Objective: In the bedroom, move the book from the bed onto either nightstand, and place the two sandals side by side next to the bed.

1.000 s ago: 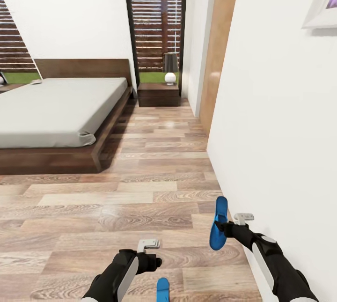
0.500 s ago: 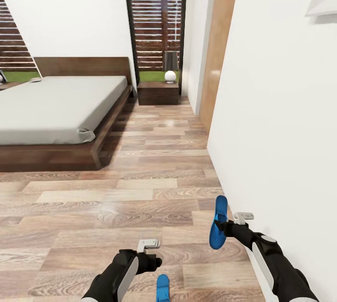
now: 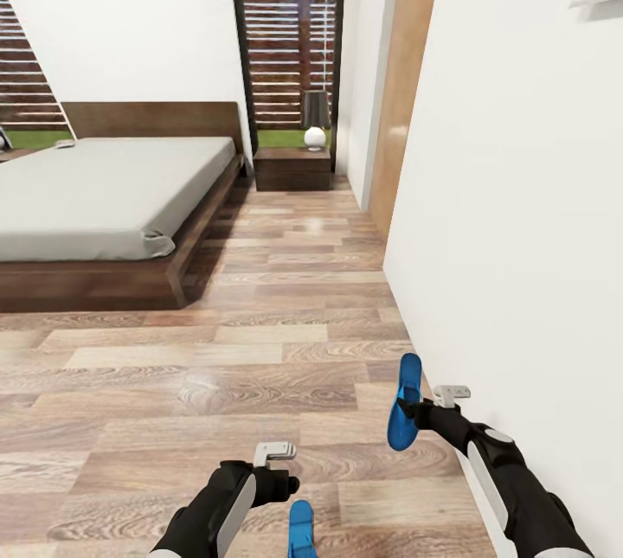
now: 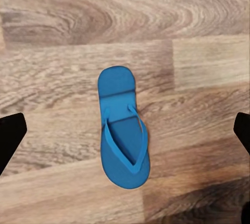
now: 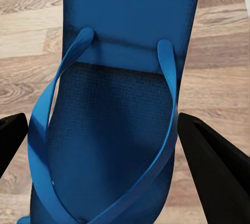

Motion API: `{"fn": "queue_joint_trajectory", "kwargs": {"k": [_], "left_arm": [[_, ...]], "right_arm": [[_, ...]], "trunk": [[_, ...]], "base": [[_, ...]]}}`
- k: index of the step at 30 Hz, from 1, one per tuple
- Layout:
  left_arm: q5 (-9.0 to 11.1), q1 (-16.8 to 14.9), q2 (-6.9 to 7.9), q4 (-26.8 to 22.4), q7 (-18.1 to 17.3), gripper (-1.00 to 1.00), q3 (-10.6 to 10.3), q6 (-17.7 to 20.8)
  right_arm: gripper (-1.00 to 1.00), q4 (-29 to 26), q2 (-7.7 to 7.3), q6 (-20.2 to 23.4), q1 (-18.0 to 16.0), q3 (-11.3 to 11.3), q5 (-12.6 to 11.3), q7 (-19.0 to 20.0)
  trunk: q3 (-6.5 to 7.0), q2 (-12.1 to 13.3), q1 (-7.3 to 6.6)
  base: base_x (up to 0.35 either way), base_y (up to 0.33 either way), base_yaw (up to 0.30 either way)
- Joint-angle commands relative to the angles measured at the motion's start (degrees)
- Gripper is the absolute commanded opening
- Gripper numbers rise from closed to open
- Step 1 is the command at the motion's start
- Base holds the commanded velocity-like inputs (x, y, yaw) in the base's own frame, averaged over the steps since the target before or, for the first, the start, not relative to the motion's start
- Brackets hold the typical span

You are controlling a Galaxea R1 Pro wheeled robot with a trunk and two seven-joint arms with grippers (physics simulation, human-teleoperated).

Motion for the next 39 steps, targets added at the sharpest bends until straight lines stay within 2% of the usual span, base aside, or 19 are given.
{"fn": "queue_joint_trajectory", "kwargs": {"k": [1,14,39], "left_arm": [[0.35,-0.02,0.02,-0.07,0.1,1.0,-0.08,0.27],[0.33,-0.02,0.02,-0.07,0.1,1.0,-0.08,0.28],[0.28,-0.02,0.04,-0.07,0.1,1.0,-0.08,0.22]], "right_arm": [[-1.0,-0.2,0.01,0.48,-0.01,-0.1,-0.62,0.15],[-1.0,-0.5,0.0,0.41,0.0,-0.06,-0.58,0.11],[-1.0,-0.5,0.0,0.4,0.0,-0.11,-0.53,0.06]], "trunk": [[-0.23,-0.44,0.21],[-2.57,-5.65,3.07],[-8.11,-5.98,3.71]], "base": [[0.0,0.0,0.0],[0.0,0.0,0.0],[0.0,0.0,0.0]]}}
